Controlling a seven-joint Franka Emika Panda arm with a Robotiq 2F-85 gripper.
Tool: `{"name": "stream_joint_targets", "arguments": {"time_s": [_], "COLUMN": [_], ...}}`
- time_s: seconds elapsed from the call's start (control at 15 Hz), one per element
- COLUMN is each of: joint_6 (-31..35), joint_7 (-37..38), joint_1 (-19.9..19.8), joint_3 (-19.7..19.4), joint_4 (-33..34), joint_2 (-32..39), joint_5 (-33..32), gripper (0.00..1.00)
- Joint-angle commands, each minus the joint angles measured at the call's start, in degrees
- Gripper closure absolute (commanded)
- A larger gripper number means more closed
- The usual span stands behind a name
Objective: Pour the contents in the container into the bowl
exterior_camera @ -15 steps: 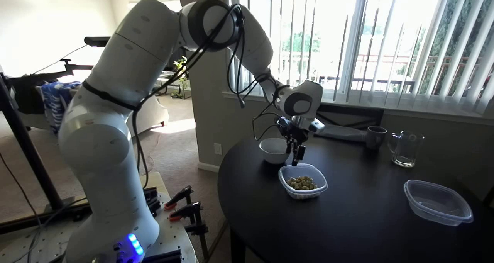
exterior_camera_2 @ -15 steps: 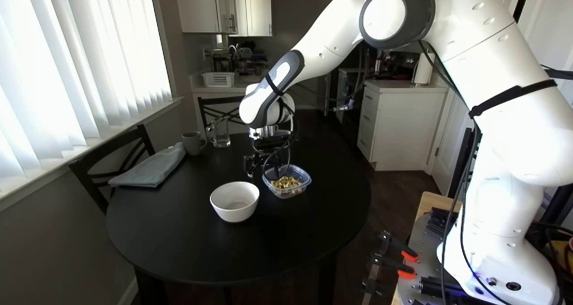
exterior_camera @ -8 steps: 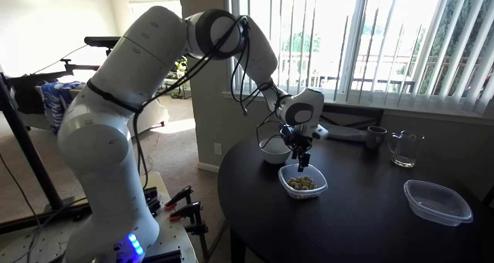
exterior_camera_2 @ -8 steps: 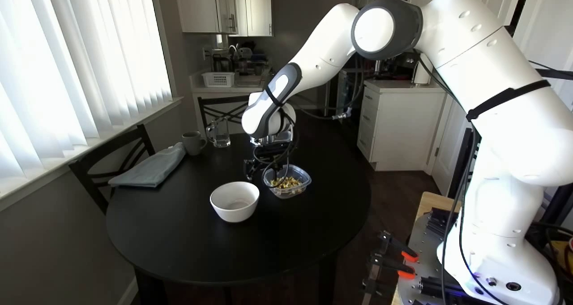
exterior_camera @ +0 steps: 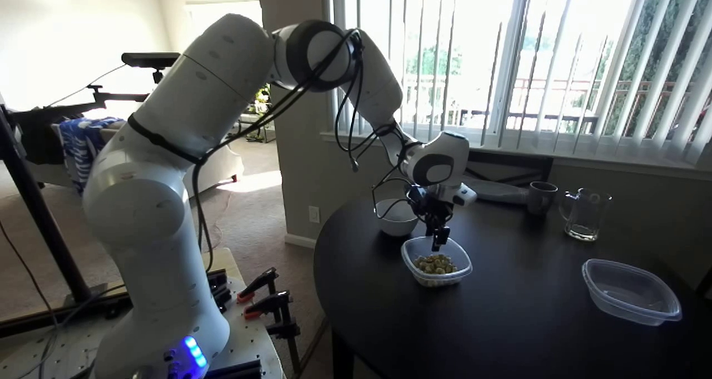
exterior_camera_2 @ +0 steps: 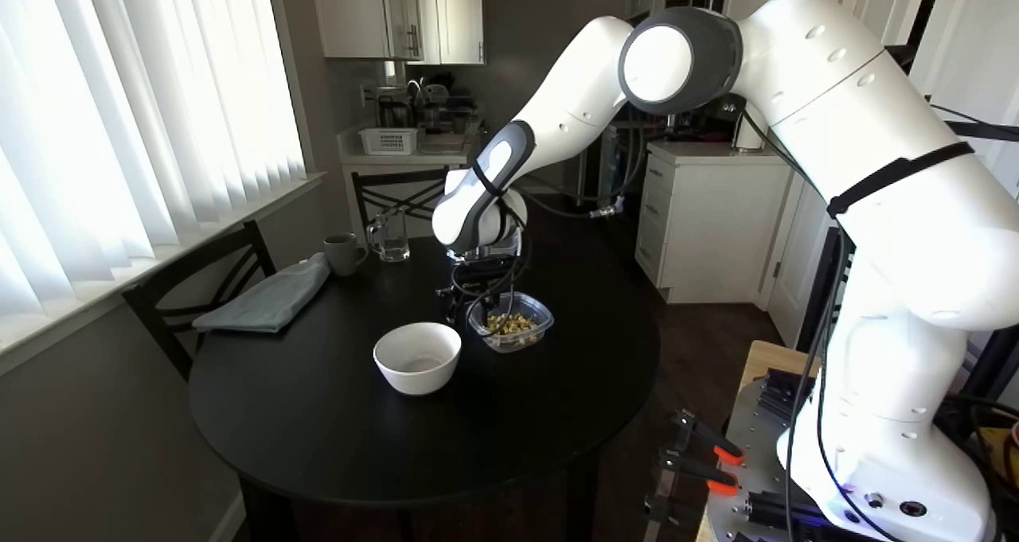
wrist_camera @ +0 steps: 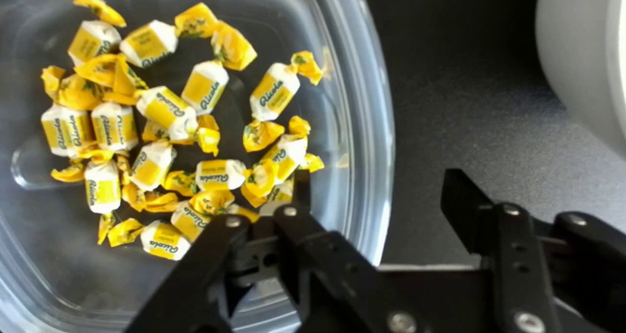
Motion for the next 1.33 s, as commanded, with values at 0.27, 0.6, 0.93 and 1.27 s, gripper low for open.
{"name": "stream_joint_targets", "arguments": {"time_s": [0.27,0.6,0.93,1.27], "joint_6": [1.08,1.76,3.37,8.2], "joint_7": [0.46,0.59,0.17,4.31], "joint_1": [-2.24,-2.37,-2.18,-1.91], "joint_3": [0.26,-0.2,0.02,3.3], "joint_4": [-1.71,-3.69,-8.41,-11.75], "joint_2": [-0.91,-3.64,-10.3,-16.1], "joint_5": [1.43,1.19,1.55,10.56], "gripper": [0.85,0.96,0.99,0.99]}}
